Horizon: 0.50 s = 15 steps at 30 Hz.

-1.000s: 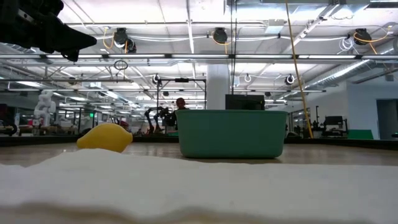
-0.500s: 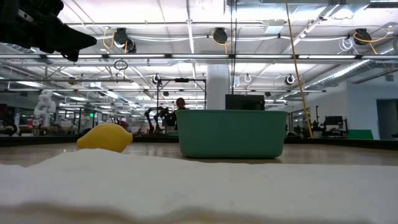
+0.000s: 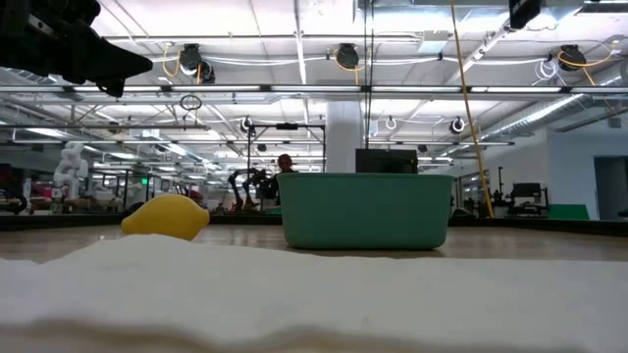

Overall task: Pick and placing Produce into tupperware
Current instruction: Put the lemon into the bin

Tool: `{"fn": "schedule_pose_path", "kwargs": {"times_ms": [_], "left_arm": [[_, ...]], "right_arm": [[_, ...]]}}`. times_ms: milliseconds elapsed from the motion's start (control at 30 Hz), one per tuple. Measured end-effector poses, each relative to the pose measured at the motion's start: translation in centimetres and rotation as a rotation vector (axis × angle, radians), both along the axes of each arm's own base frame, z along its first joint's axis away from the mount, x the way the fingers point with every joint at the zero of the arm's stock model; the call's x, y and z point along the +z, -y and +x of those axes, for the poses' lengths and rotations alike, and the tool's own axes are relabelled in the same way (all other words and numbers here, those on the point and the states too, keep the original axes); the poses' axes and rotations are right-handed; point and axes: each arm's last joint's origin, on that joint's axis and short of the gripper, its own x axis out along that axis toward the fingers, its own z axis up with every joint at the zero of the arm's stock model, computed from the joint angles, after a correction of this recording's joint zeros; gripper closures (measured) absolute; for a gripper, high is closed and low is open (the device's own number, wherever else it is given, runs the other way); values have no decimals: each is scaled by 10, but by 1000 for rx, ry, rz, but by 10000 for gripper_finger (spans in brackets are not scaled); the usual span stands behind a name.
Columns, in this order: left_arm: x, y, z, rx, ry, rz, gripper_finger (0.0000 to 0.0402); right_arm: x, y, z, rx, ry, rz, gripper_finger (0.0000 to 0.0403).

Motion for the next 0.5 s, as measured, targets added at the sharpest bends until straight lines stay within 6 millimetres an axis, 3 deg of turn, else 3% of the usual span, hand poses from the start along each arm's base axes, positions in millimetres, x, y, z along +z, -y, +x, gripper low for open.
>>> {"fn": "schedule_pose_path", "kwargs": {"times_ms": [500], "left_arm": [[0,0,0,0,0,-2,378]], "right_arm": [[-63,1,3,-21,72,62,403]]}}
